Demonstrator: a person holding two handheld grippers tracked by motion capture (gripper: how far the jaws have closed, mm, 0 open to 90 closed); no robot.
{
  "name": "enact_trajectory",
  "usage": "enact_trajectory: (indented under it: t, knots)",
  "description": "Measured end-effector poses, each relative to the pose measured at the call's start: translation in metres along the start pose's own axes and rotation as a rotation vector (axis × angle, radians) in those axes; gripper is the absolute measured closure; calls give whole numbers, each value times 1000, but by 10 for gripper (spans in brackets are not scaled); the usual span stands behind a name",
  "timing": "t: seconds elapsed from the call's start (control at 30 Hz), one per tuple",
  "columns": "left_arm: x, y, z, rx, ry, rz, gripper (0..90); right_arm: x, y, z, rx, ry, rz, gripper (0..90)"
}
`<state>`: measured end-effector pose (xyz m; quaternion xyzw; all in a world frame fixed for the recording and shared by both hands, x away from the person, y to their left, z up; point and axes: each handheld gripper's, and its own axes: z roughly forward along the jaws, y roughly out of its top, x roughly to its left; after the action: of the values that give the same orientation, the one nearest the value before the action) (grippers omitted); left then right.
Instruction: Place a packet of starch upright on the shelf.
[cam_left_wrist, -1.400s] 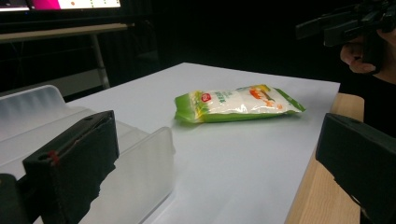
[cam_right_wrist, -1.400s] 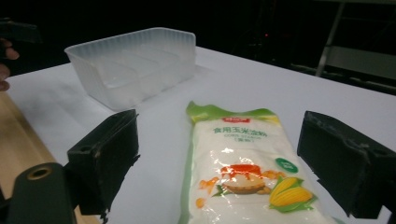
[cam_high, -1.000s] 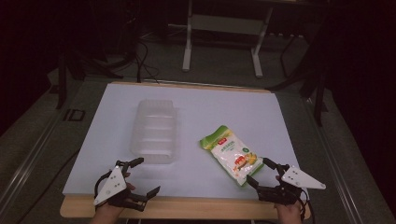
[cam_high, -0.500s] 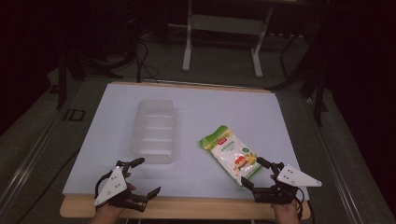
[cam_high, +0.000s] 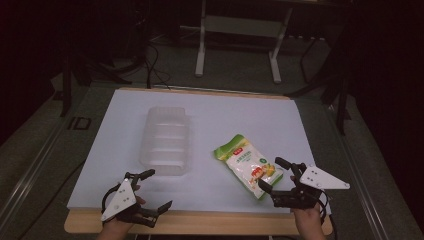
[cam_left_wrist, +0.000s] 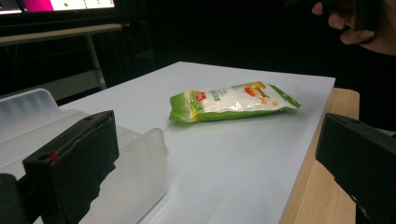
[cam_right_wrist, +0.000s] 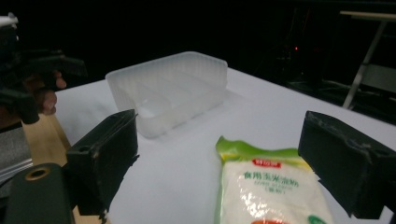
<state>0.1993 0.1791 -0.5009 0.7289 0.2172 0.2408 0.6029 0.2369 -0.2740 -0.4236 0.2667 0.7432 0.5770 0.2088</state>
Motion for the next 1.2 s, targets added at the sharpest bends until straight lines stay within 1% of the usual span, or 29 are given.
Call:
enact_trajectory:
  t: [0.13,0.27,0.37,0.53,0.6,0.67,0.77,0.83,0.9,0.97,1.03,1.2]
  knots:
    - [0,0,0,0,-1,-1,0,-2,13,0,-19,-12,-26,118]
    - [0,0,0,0,-2,-2,0,-5,27,3,-28,-15,-52,114]
    - [0,0,0,-1,-3,-5,0,-9,35,7,-40,-5,-53,114]
    - [1,0,0,2,-5,-3,0,-19,44,15,-58,6,-45,107]
    - [1,0,0,1,-6,-4,0,-22,47,19,-50,5,-36,107]
    - [1,-1,0,3,-6,-3,0,-24,50,23,-39,-6,-41,108]
    - [1,-1,1,3,-7,-4,0,-29,53,30,-6,9,-40,108]
    - [1,-1,1,4,-9,-7,0,-33,55,36,8,17,-29,107]
    - [1,-1,2,8,-9,-4,0,-36,55,41,12,-2,-22,108]
    - [0,-1,2,7,-11,-2,0,-41,54,48,11,-1,-17,107]
    - [0,-1,1,6,-11,0,0,-43,53,50,14,-2,-14,108]
    - [1,-1,1,7,-13,-5,0,-51,48,59,39,-25,-16,108]
